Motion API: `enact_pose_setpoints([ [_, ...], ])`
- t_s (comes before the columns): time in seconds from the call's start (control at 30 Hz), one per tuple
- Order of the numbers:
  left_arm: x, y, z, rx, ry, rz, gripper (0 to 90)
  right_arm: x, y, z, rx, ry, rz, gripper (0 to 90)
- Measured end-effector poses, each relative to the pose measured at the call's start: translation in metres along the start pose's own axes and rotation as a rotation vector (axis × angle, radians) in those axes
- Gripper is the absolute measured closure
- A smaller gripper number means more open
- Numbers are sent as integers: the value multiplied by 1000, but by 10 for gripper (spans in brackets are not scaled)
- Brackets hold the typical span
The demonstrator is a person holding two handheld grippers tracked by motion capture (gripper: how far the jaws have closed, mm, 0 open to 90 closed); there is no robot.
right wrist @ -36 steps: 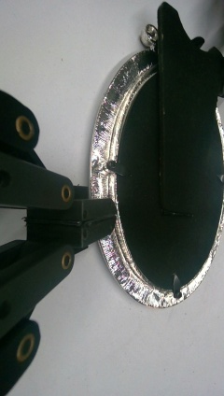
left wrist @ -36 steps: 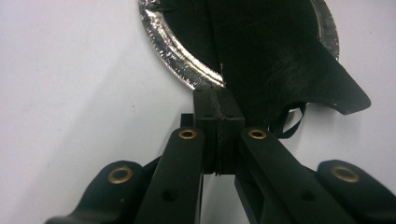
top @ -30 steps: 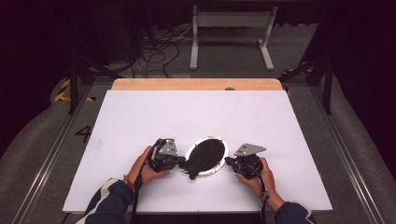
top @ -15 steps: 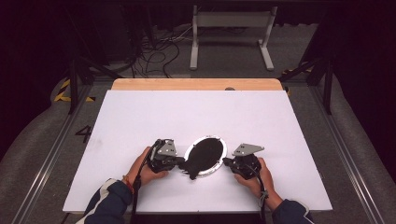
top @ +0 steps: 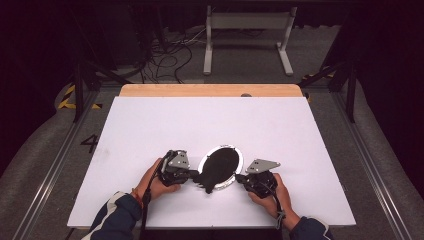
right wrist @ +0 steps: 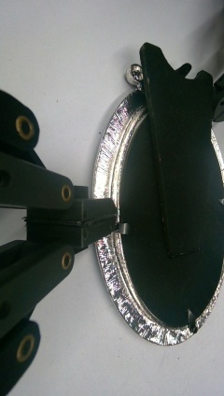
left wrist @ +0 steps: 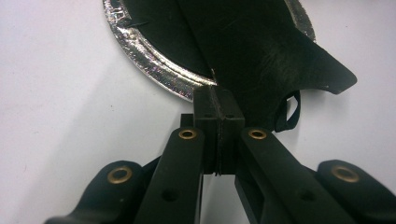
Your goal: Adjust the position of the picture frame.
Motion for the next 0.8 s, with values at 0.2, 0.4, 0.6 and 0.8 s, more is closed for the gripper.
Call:
enact_pose_setpoints([
  [0.2, 2, -2, -1, 21, -5, -13, 900, -1, -1, 2, 6, -6, 2, 900],
  [0.4, 6, -9, -5, 0, -3, 14, 899, 0, 0, 1, 13, -3, -5, 900],
  [0.6, 5, -18, -4, 48, -2, 20, 897, 3, 8, -4, -35, 14, -10, 900],
  [0.8, 4, -19, -3, 62, -8, 19, 897, 5, 8, -5, -39, 8, -16, 900],
])
Point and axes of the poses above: each handheld gripper's, and its own axes: z roughly forward along the jaws, x roughly out of its underside, y roughly to its left, the point moved 4 cm from there along z, roughly forward along the jaws, and after that the axes turned 2 degrees about -x, right-handed, at the moved point
